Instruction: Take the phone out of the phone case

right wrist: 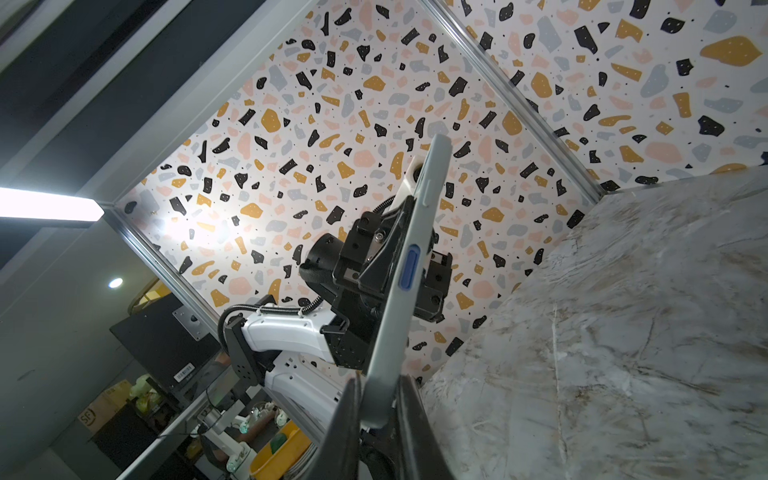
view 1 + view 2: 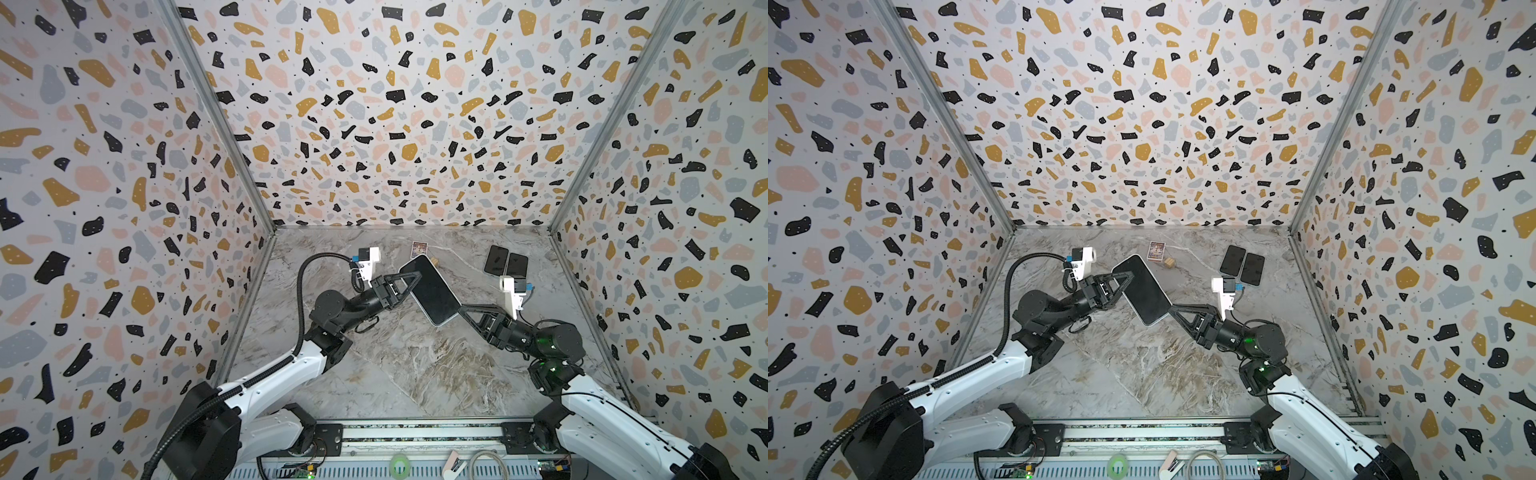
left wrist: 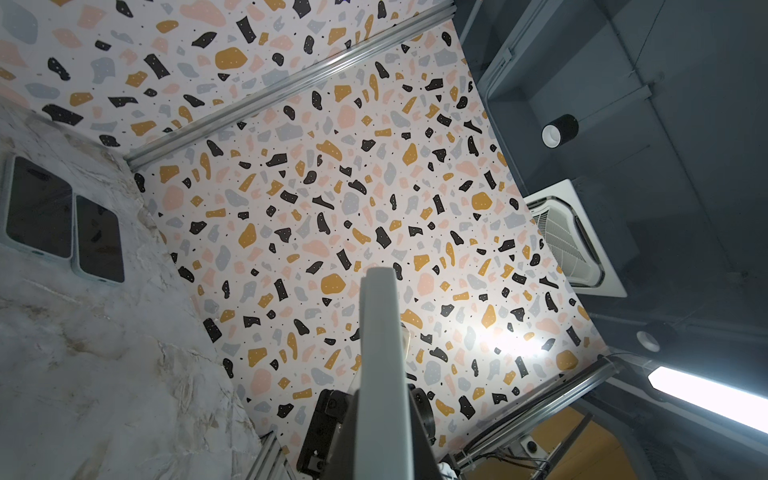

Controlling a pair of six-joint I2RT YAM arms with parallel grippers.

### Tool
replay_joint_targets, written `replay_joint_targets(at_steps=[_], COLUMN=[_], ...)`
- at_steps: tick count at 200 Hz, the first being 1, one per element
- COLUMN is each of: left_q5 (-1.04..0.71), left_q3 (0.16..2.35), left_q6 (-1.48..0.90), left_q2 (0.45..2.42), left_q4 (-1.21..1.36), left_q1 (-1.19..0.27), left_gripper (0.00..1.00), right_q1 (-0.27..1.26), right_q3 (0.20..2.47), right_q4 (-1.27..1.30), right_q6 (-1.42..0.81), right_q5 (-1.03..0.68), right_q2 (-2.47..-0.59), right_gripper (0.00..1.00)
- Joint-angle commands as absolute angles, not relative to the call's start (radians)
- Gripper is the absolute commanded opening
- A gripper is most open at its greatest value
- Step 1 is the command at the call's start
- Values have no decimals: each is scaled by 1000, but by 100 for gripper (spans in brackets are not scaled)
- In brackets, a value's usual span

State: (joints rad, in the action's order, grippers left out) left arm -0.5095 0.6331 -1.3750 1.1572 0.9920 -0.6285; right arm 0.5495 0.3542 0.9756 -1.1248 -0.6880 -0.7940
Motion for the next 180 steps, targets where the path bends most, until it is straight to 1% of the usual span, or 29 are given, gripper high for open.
replay_joint_targets(at_steps=[1,24,54,92,127,152,180], left_q5=[-521,-523,-523,-528,-518,-515,-508], left_q3=[636,635,639,665,705,729,766], left_q6=[-1398,-1411,-1467,-1582,-1574,-1619,-1702], left_q2=[1156,1156,1175,1204,1206,1247,1305], left_q4=[1111,1125,1197,1331,1301,1364,1489], left_q1=[-629,-629,-633,-654,-669,-670,-673], left_gripper=[0,0,0,0,0,0,0], right_q1=[546,546,546,545,545,545,545], right_q3=[351,347,330,322,350,388,430], right_q4=[1070,1094,1173,1412,1480,1494,1499], right_q6=[-1120,-1121,-1127,-1180,-1175,-1173,-1174], right_q5=[-698,-699,-704,-759,-781,-804,-814], right_q2=[-795,-799,-822,-913,-947,-970,-999], right_gripper=[9,6,6,6,7,8,8])
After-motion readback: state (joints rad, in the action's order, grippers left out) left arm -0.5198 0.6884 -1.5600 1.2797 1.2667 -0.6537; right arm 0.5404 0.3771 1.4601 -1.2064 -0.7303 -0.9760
